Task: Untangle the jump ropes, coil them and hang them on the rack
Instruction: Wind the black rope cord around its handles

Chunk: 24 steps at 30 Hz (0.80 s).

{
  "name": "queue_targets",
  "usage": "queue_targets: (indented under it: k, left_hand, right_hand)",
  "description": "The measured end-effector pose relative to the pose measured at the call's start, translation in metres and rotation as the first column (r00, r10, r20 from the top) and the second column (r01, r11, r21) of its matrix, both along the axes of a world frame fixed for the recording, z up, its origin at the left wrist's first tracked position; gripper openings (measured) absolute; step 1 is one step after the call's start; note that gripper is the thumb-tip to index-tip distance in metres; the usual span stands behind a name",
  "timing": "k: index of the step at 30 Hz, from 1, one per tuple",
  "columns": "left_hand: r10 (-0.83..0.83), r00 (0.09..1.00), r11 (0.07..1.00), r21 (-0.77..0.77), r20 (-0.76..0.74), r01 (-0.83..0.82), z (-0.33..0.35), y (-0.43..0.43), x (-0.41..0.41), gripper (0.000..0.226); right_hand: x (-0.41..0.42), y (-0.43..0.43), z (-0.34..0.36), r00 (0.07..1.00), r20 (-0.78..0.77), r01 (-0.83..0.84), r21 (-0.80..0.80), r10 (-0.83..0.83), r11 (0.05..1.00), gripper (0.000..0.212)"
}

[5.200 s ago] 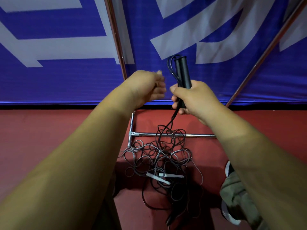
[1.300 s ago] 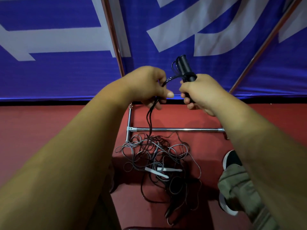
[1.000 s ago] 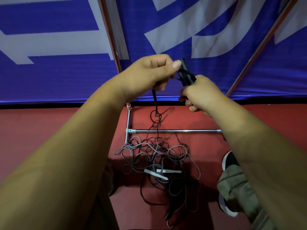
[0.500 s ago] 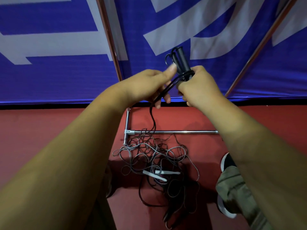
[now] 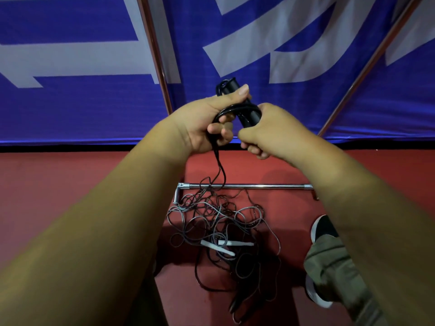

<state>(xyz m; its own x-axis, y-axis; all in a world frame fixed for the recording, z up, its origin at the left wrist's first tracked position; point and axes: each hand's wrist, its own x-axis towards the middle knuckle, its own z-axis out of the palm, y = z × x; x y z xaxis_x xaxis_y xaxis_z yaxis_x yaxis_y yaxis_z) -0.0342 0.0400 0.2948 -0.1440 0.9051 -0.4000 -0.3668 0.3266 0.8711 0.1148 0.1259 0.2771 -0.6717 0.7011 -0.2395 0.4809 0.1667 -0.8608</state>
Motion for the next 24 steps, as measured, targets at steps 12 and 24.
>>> queue_targets:
  k: [12, 24]
  left_hand:
    - [0.177, 0.974, 0.984, 0.007, 0.143, -0.180, -0.0031, 0.0068, -0.0022, 0.029]
    - [0.160, 0.983, 0.987, -0.037, 0.094, -0.157, -0.0005, 0.0058, -0.0012, 0.035]
  right_hand:
    - [0.0060, 0.0031, 0.0015, 0.998, -0.041, -0.056, -0.009, 0.055, 0.998, 0.049]
    - [0.0032, -0.0039, 0.0022, 1.000, -0.028, -0.005, -0.073, 0.003, 0.997, 0.021]
